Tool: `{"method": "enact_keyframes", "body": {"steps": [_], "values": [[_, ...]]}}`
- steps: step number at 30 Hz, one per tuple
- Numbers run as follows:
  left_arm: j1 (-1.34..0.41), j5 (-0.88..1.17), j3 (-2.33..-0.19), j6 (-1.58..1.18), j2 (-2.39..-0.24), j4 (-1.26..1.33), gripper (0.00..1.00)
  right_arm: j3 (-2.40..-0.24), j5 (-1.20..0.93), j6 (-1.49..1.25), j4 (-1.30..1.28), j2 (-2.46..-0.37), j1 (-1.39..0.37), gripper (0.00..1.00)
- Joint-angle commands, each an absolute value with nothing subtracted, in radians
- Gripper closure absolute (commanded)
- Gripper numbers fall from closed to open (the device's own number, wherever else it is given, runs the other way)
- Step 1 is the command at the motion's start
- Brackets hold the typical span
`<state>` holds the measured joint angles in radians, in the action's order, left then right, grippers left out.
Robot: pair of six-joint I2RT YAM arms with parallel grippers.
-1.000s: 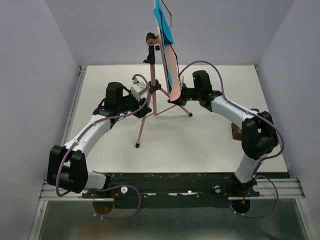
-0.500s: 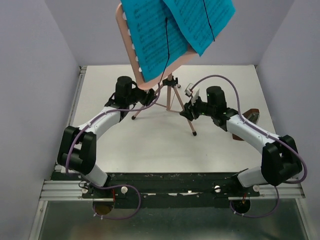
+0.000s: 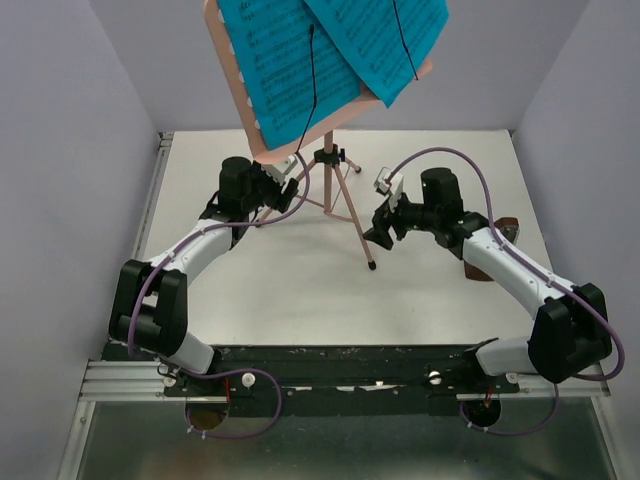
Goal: Pack up the instrument practice props
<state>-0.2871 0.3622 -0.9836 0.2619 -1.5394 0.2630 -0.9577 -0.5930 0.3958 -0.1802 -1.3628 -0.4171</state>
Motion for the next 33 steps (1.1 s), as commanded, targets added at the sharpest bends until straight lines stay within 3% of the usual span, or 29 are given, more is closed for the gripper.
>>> {"method": "enact_keyframes", "body": {"steps": [1, 6, 9, 19, 26, 33], "values": [[-0.279, 0.327, -0.931, 0.256, -1.451, 0.259, 0.22, -1.020, -0.546, 0.437, -0.166, -1.394, -0.410, 0.22], [-0.279, 0.330, -0.907, 0.253, -1.413, 0.239, 0.22, -1.069, -0.296, 0.407, -0.045, -1.491, -0.410, 0.31], [-0.279, 0.345, -0.911, 0.242, -1.416, 0.224, 0.23, -1.123, -0.256, 0.399, -0.035, -1.552, -0.408, 0.32], [-0.279, 0.381, -0.922, 0.265, -1.451, 0.224, 0.33, -1.088, -0.371, 0.395, -0.011, -1.602, -0.440, 0.35], [-0.262, 0.273, -0.946, 0.296, -1.466, 0.219, 0.30, -0.994, -0.454, 0.516, 0.070, -1.549, -0.626, 0.33], [-0.258, 0.265, -0.911, 0.310, -1.431, 0.190, 0.27, -1.040, -0.409, 0.469, 0.066, -1.563, -0.602, 0.31]]}}
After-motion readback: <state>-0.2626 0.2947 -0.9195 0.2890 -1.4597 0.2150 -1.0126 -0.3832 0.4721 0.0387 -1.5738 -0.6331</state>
